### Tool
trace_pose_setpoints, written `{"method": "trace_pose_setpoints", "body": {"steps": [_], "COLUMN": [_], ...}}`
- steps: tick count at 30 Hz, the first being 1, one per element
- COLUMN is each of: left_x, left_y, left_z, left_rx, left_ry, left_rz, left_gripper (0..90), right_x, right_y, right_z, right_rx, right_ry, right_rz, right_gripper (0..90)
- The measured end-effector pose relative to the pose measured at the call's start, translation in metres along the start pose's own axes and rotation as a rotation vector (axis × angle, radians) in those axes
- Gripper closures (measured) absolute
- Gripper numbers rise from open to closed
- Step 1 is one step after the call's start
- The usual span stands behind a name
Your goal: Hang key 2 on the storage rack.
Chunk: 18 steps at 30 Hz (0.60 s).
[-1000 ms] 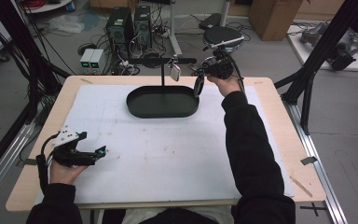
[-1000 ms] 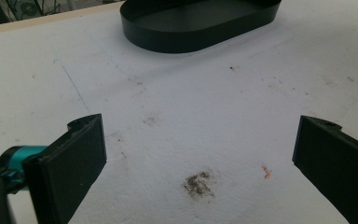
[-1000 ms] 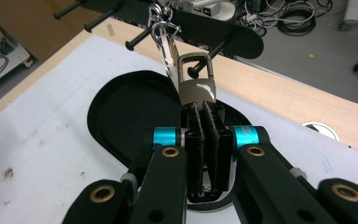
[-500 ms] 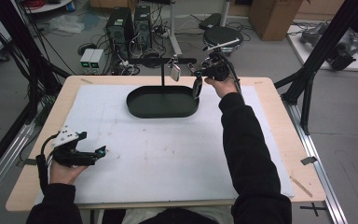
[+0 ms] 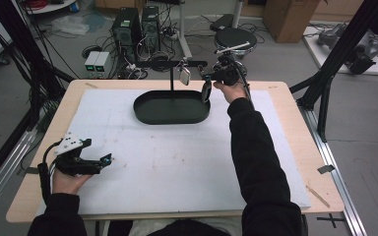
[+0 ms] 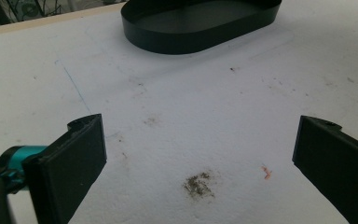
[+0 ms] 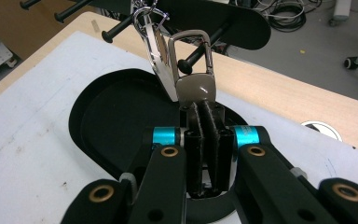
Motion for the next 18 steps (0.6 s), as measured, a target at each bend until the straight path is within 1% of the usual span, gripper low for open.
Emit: {"method": "trace_pose_setpoints", "body": {"steps": [3,4,5,6,8,16,18], "left_x": [0.000,0.000,0.000,0.000,0.000,0.000,0.000], "left_y": [0.000,0.000,0.000,0.000,0.000,0.000,0.000], "left_z": [0.000,0.000,0.000,0.000,0.000,0.001,0.001], "left_rx": [-0.003,-0.003,-0.002,-0.002,-0.002,-0.004,-0.003], "left_ry": [-0.001,0.001,0.001,0.001,0.000,0.000,0.000], "left_rz": [0.001,-0.001,0.000,0.000,-0.001,-0.004,-0.002], "left_gripper": [3.1,3.2,3.2,3.1,3.2,3.2,3.2], "right_x": [0.001,0.003,0.005,0.006,0.007,0.013,0.015], "right_y": [0.003,0.004,0.004,0.004,0.003,0.000,-0.001], "right_z": [0.003,0.004,0.003,0.003,0.003,-0.006,-0.009], "right_rx": [-0.012,-0.014,-0.019,-0.016,0.002,0.033,0.039], "right_ry": [0.011,0.013,0.027,0.029,0.018,-0.013,-0.031], "right_rz": [-0.004,0.003,-0.001,-0.009,-0.014,-0.043,-0.054], "right_gripper": [87.0,86.9,86.8,86.8,86.8,86.6,86.2]}}
Point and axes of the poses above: each handheld gripper's, and its own axes: x roughly forward along the jaws, y roughly out of its underside, z roughly to its left, the point moved 6 cm from there along x, roughly forward along the jaws, and after that the axes turned 14 degrees about x, right-handed, at the moved point
